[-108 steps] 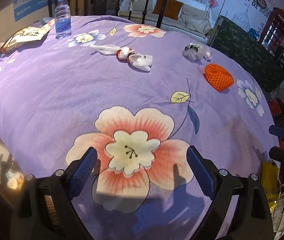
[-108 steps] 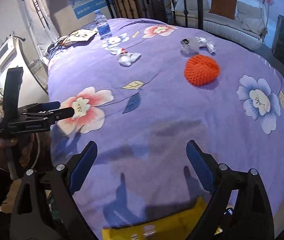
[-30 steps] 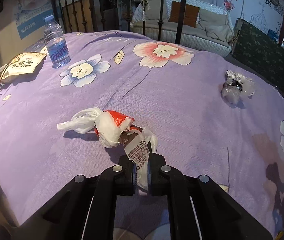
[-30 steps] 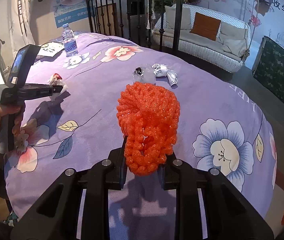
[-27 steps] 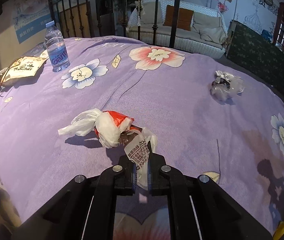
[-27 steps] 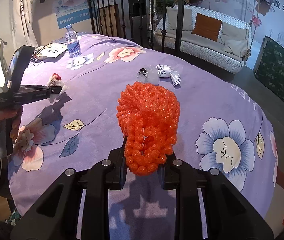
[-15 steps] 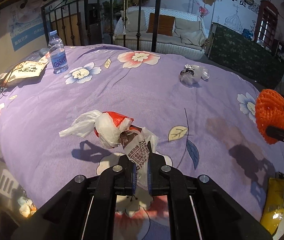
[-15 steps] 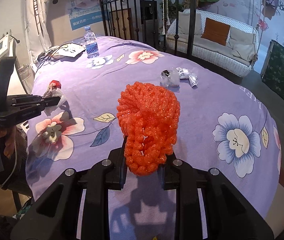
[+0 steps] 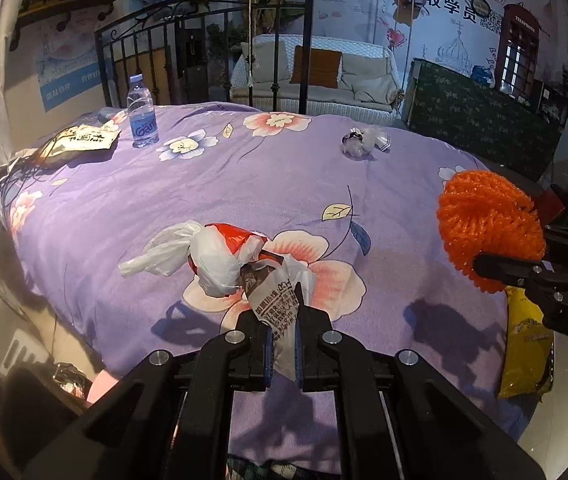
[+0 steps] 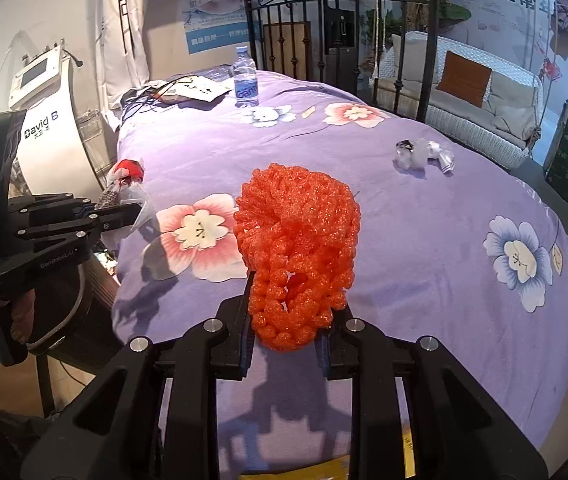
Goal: Collect trash
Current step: 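Carry the white plastic wrapper to the black bin and open the left tool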
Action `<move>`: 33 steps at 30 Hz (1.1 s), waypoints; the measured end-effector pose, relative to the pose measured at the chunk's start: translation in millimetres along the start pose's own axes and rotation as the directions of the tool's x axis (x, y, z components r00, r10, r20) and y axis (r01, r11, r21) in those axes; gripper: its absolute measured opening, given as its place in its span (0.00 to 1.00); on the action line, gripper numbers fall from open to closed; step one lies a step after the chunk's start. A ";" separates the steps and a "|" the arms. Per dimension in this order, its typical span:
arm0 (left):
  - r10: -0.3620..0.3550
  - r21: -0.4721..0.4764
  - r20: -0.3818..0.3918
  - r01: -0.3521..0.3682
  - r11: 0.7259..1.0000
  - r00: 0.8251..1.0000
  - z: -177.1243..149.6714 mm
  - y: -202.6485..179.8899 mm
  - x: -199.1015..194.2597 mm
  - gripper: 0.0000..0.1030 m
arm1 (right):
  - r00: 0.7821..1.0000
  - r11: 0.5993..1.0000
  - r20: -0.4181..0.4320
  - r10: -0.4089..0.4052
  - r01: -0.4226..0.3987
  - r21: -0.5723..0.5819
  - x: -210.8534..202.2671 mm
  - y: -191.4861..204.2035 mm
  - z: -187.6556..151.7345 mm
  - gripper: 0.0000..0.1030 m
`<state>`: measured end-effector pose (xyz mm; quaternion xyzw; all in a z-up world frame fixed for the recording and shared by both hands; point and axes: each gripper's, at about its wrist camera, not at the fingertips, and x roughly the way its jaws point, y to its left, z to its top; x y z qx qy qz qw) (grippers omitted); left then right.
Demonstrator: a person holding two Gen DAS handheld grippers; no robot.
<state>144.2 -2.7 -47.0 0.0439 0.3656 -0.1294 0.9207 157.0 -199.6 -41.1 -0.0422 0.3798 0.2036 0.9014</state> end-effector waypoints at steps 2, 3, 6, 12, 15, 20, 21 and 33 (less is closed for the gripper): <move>0.016 -0.019 0.004 -0.016 1.000 1.000 -9.7 5.4 -8.4 0.07 | 1.000 1.000 0.005 0.029 -0.029 -0.005 -4.0 17.5 -5.1 0.24; 0.021 -0.029 0.001 -0.021 0.999 1.000 -13.4 9.2 -10.4 0.07 | 0.999 0.999 0.008 0.043 -0.042 -0.007 -5.2 25.6 -7.7 0.24; 0.038 -0.071 -0.014 -0.039 0.997 0.999 -27.9 22.6 -18.5 0.07 | 0.996 0.996 0.013 0.088 -0.088 0.005 -4.4 47.2 -15.0 0.24; 0.117 -0.153 -0.029 -0.120 0.981 0.993 -56.9 53.5 -38.0 0.07 | 0.990 0.990 0.027 0.139 -0.139 0.004 5.3 87.0 -23.8 0.24; 0.150 -0.209 -0.041 -0.155 0.966 0.988 -71.2 71.9 -47.3 0.07 | 0.986 0.987 0.027 0.162 -0.162 0.013 13.5 100.9 -27.0 0.24; 0.231 -0.276 -0.071 -0.241 0.930 0.970 -93.6 104.2 -63.7 0.07 | 0.985 0.985 0.021 0.170 -0.170 0.001 21.3 120.2 -31.4 0.24; 0.245 -0.289 -0.078 -0.257 0.922 0.966 -97.4 111.2 -66.3 0.07 | 0.984 0.984 0.021 0.176 -0.176 0.004 21.7 122.4 -32.2 0.24; 0.314 -0.405 -0.206 -0.373 0.835 0.927 -131.2 178.3 -66.4 0.07 | 0.982 0.982 0.018 0.186 -0.186 0.020 23.9 122.9 -36.5 0.24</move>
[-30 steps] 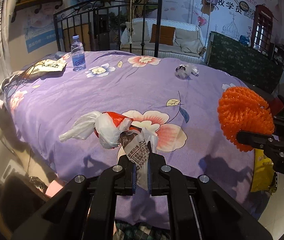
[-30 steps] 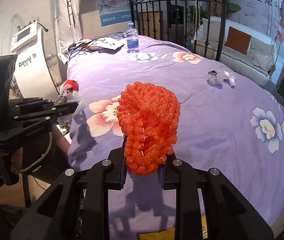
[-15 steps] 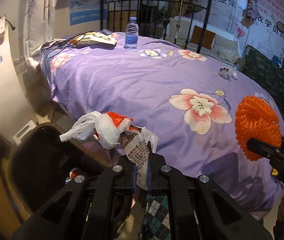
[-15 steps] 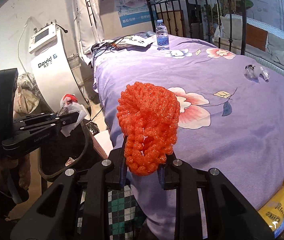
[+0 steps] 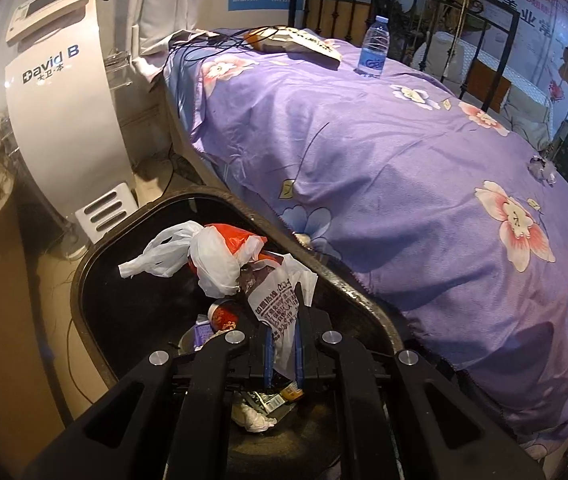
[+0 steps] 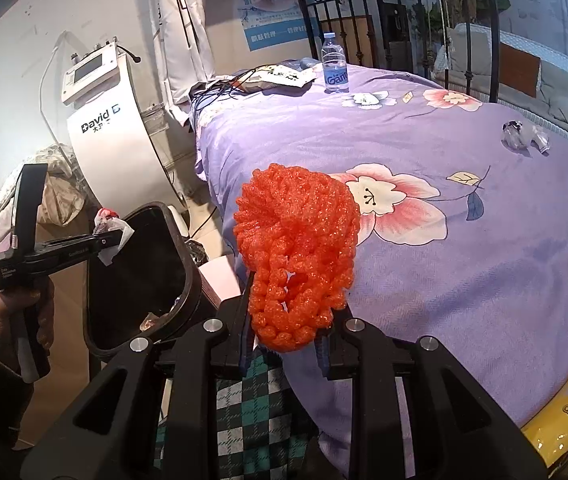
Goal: Collect trash
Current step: 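Carry the white plastic wrapper to the black bin and open the left tool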
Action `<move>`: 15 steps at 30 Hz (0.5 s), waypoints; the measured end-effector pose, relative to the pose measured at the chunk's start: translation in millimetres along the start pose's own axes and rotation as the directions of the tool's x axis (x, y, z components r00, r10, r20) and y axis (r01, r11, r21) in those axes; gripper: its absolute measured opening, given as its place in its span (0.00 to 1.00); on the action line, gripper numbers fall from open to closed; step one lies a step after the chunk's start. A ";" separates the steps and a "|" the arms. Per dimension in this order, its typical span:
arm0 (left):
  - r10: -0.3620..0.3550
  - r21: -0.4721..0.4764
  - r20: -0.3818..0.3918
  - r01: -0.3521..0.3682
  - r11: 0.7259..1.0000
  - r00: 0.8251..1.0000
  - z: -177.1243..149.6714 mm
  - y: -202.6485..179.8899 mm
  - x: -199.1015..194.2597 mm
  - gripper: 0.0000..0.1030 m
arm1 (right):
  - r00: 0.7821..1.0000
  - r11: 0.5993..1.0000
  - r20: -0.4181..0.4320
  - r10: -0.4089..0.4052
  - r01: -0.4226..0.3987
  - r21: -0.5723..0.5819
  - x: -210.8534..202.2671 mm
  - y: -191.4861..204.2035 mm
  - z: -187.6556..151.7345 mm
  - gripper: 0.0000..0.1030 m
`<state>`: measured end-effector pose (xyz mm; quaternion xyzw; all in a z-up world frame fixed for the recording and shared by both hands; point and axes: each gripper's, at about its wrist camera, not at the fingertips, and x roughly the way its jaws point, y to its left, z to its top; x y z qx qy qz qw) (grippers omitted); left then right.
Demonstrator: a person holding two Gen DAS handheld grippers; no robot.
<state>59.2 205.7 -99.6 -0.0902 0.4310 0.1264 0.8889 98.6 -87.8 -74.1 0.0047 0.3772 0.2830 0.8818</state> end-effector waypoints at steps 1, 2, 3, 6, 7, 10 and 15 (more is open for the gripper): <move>0.006 -0.002 -0.019 -0.006 1.000 1.000 0.0 3.0 4.3 0.07 | 1.000 1.000 0.000 -0.001 0.001 0.000 0.3 -1.2 0.4 0.24; 0.008 -0.008 -0.039 -0.009 1.000 0.999 -0.6 6.2 8.7 0.07 | 1.000 1.000 0.000 0.000 0.000 0.001 0.5 -2.1 0.5 0.24; 0.008 -0.020 -0.058 -0.009 1.000 0.998 -1.3 9.7 13.6 0.07 | 1.000 1.000 0.000 0.002 -0.002 0.003 1.1 -2.5 0.4 0.24; 0.006 -0.050 -0.133 -0.012 0.999 0.991 -5.1 19.5 29.7 0.07 | 1.000 1.000 -0.006 0.005 -0.005 0.006 4.0 -1.6 -0.4 0.24; -0.009 -0.064 -0.154 -0.001 0.998 0.988 -5.9 22.1 34.7 0.07 | 1.000 1.000 -0.007 0.006 -0.006 0.006 4.4 -1.6 -0.4 0.24; -0.015 -0.056 -0.222 0.003 0.998 0.975 -10.5 22.0 48.2 0.08 | 1.000 1.000 -0.010 0.006 -0.006 0.005 5.6 -0.7 -0.4 0.24; -0.010 -0.094 -0.265 -0.015 0.995 0.964 -16.5 30.1 57.4 0.60 | 1.000 1.000 -0.024 0.014 -0.014 0.003 10.5 2.2 -1.8 0.24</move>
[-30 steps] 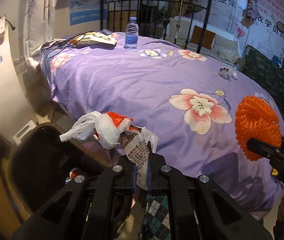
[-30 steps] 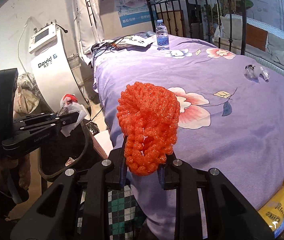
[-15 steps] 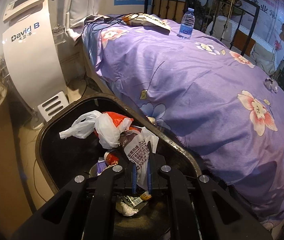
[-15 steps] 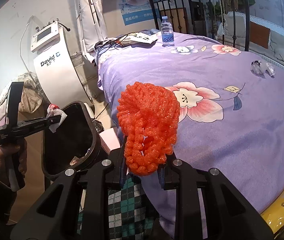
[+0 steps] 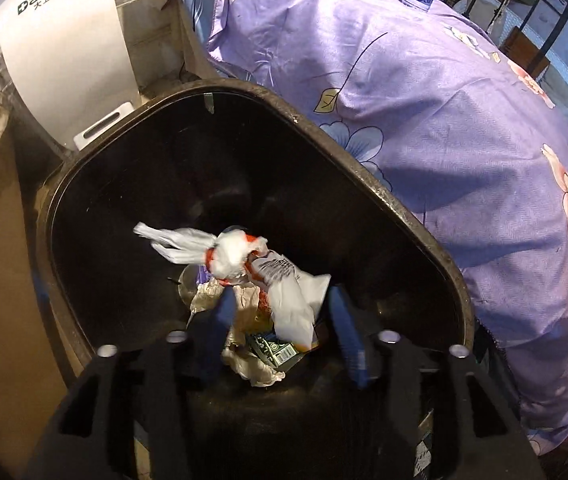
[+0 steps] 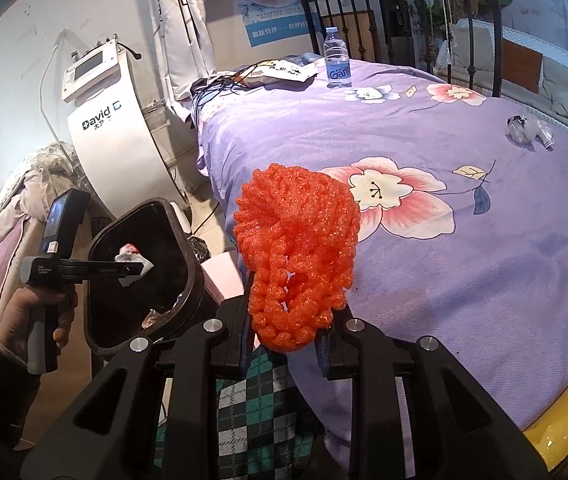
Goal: Collect trash
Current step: 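Carry the white plastic wrapper to the black bin and open the left tool, then lower the orange foam net into the bin and open the right tool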
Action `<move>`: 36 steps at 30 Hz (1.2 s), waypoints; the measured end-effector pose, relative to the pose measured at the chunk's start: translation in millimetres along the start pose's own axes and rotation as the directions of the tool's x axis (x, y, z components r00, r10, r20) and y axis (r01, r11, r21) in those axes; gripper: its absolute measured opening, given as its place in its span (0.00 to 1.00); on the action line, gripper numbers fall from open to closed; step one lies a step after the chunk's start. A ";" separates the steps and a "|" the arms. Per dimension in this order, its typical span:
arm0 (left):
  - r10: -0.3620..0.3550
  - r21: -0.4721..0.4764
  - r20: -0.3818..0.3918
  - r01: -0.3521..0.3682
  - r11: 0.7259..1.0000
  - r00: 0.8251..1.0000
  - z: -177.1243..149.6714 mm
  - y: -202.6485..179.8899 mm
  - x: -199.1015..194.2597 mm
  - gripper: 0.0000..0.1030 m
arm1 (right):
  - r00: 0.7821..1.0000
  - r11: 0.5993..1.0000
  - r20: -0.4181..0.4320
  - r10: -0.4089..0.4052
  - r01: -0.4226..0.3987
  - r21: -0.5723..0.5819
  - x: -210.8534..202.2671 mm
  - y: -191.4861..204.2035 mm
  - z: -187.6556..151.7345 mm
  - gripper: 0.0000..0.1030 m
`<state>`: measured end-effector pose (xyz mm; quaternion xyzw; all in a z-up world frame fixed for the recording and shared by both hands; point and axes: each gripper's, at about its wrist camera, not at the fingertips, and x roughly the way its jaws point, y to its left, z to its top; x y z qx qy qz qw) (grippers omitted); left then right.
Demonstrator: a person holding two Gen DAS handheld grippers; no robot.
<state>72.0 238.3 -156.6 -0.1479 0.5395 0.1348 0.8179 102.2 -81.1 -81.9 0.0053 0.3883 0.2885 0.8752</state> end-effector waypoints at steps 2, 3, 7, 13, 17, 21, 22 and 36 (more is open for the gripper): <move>-0.011 -0.009 0.009 0.011 1.000 1.000 -1.3 3.0 -2.1 0.66 | 1.000 1.000 -0.009 0.008 -0.008 -0.005 3.2 2.9 -0.7 0.24; -0.002 -0.013 0.014 0.002 1.000 1.000 -1.0 4.4 -3.6 0.70 | 1.000 1.000 -0.012 0.015 -0.015 -0.006 4.8 4.7 -1.2 0.24; -0.007 -0.065 0.078 0.012 0.998 0.997 -1.5 12.2 -17.2 0.75 | 0.998 0.998 -0.030 0.059 -0.059 -0.005 12.2 9.1 -0.2 0.24; 0.025 -0.089 0.180 -0.009 0.996 0.983 -3.3 13.3 -38.7 0.79 | 0.988 0.989 -0.062 0.145 -0.146 -0.016 30.0 27.3 0.4 0.24; 0.056 -0.108 0.243 -0.030 0.994 0.968 -0.1 15.5 -52.3 0.80 | 0.974 0.978 -0.096 0.204 -0.206 -0.021 45.2 43.9 1.1 0.24; 0.090 -0.130 0.304 -0.053 0.990 0.948 3.3 20.2 -68.7 0.83 | 0.956 0.963 -0.136 0.260 -0.267 -0.032 59.8 63.6 2.3 0.24; 0.098 -0.136 0.317 -0.057 0.989 0.943 4.3 22.0 -72.5 0.84 | 0.952 0.960 -0.146 0.269 -0.278 -0.039 63.3 69.4 2.2 0.24; 0.157 -0.215 0.387 -0.077 0.974 0.909 14.4 53.8 -99.7 0.89 | 0.891 0.899 -0.283 0.355 -0.408 -0.160 111.4 152.0 -3.9 0.24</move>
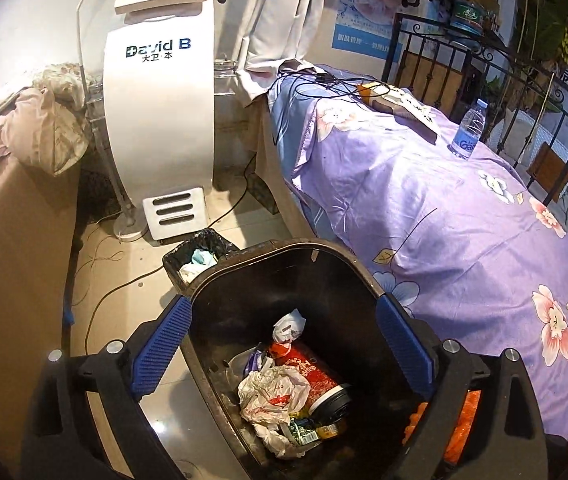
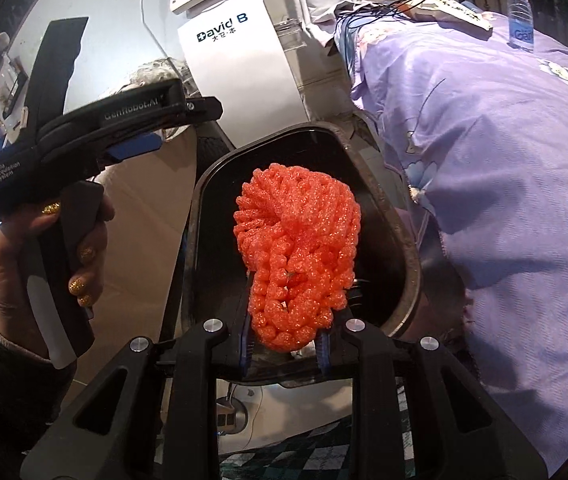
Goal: Collect trash
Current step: 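Lower the orange foam net into the bin and open the right tool, then move both tools back over the bed toward the remaining wrappers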
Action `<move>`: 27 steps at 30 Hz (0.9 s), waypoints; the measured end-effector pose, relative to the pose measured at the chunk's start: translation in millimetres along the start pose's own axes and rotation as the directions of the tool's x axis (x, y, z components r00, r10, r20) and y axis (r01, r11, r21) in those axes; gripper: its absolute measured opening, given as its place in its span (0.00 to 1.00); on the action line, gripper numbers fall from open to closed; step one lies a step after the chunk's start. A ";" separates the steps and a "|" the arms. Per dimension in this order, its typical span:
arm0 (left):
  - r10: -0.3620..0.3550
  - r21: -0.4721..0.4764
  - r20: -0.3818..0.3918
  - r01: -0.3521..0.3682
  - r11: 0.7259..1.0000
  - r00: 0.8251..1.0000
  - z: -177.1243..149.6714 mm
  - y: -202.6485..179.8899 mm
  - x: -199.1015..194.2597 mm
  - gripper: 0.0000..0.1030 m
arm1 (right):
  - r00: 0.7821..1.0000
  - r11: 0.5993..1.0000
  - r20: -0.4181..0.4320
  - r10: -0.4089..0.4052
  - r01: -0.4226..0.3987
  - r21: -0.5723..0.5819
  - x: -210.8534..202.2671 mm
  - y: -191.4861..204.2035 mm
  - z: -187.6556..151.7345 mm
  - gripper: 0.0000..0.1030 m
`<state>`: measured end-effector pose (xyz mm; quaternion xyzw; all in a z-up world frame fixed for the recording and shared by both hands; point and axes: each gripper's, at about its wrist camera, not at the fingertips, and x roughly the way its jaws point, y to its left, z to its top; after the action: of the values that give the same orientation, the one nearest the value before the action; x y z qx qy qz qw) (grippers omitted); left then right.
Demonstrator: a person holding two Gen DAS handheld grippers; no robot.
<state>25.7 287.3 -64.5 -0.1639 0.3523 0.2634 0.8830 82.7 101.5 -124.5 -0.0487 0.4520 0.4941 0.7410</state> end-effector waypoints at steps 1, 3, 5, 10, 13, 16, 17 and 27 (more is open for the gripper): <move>0.003 -0.004 0.001 -0.003 1.000 1.000 0.3 2.0 -0.2 0.89 | 1.000 1.000 -0.007 0.003 -0.003 -0.006 4.2 1.6 1.2 0.24; 0.009 -0.012 0.003 -0.009 1.000 1.000 1.1 6.0 0.6 0.89 | 1.000 1.000 -0.021 0.007 -0.007 -0.017 13.2 6.2 3.5 0.24; 0.016 -0.020 -0.001 -0.016 1.000 1.000 2.3 10.1 2.3 0.89 | 0.999 1.000 -0.037 0.013 -0.014 -0.024 20.7 8.9 4.6 0.24; 0.011 -0.044 -0.005 -0.011 0.999 1.000 3.3 17.8 3.8 0.89 | 0.998 0.999 -0.058 0.009 -0.012 -0.052 39.6 15.9 10.9 0.69; 0.010 -0.042 -0.007 -0.010 0.999 1.000 3.2 18.6 5.3 0.90 | 0.999 0.998 -0.031 0.015 -0.017 -0.055 37.3 19.2 8.1 0.86; -0.002 -0.039 -0.027 0.001 0.999 1.000 1.7 16.7 11.2 0.90 | 0.999 0.997 -0.033 0.009 -0.012 -0.071 36.3 22.6 4.2 0.87; -0.004 -0.036 -0.029 0.003 0.999 1.000 0.6 14.6 12.1 0.90 | 0.999 0.998 -0.033 0.013 -0.015 -0.067 36.0 22.4 3.4 0.87; -0.033 0.007 -0.047 0.034 0.999 0.998 -3.2 -7.9 15.5 0.90 | 0.999 1.000 0.035 0.017 -0.016 -0.024 6.6 10.3 -1.3 0.87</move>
<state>38.1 284.8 -76.9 -0.1724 0.3711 0.2433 0.8794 74.6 110.6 -126.2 -0.0448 0.4336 0.5064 0.7441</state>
